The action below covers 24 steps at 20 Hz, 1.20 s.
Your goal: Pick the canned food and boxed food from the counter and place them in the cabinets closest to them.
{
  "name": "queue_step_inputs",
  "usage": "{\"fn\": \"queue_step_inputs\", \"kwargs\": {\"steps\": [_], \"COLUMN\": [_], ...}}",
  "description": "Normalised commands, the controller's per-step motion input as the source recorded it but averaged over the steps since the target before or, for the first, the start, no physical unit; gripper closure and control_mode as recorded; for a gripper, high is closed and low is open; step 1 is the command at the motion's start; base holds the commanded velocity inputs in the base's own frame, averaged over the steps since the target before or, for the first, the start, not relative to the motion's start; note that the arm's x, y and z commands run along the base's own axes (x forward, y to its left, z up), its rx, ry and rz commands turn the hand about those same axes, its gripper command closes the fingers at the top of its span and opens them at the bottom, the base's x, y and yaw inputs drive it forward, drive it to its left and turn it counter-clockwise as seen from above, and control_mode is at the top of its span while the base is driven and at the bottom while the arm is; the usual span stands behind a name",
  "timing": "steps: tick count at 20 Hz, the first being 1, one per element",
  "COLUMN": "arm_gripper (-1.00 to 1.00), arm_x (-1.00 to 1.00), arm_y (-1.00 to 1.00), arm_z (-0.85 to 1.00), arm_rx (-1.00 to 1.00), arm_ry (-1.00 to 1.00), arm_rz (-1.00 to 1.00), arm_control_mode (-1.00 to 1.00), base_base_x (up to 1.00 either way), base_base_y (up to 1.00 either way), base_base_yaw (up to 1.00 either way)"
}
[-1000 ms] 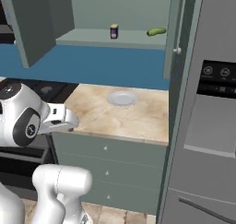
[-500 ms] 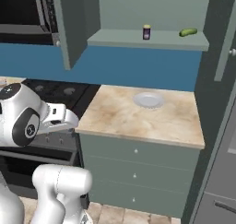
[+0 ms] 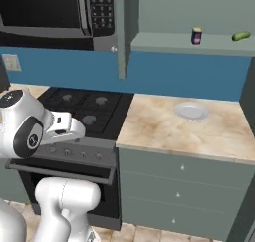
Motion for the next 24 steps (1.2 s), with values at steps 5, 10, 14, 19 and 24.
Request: {"fn": "queue_step_inputs", "kwargs": {"steps": [5,10,14,19,24], "arm_gripper": [-1.00,-1.00,-1.00,-1.00,-1.00], "arm_x": [0.00,0.00,0.00,0.00,0.00], "arm_y": [0.00,0.00,0.00,0.00,0.00], "arm_z": [0.00,0.00,0.00,0.00,0.00], "arm_rx": [0.00,0.00,0.00,0.00,0.00], "arm_ry": [0.00,0.00,0.00,0.00,0.00], "arm_rz": [0.00,0.00,0.00,0.00,0.00], "arm_control_mode": [1.00,1.00,1.00,1.00,1.00], "base_base_x": [-0.22,-0.20,-0.20,-0.17,-0.14], "base_base_y": [0.75,0.78,0.79,0.81,0.83], "base_base_yaw": [0.00,0.00,0.00,0.00,0.00]}}
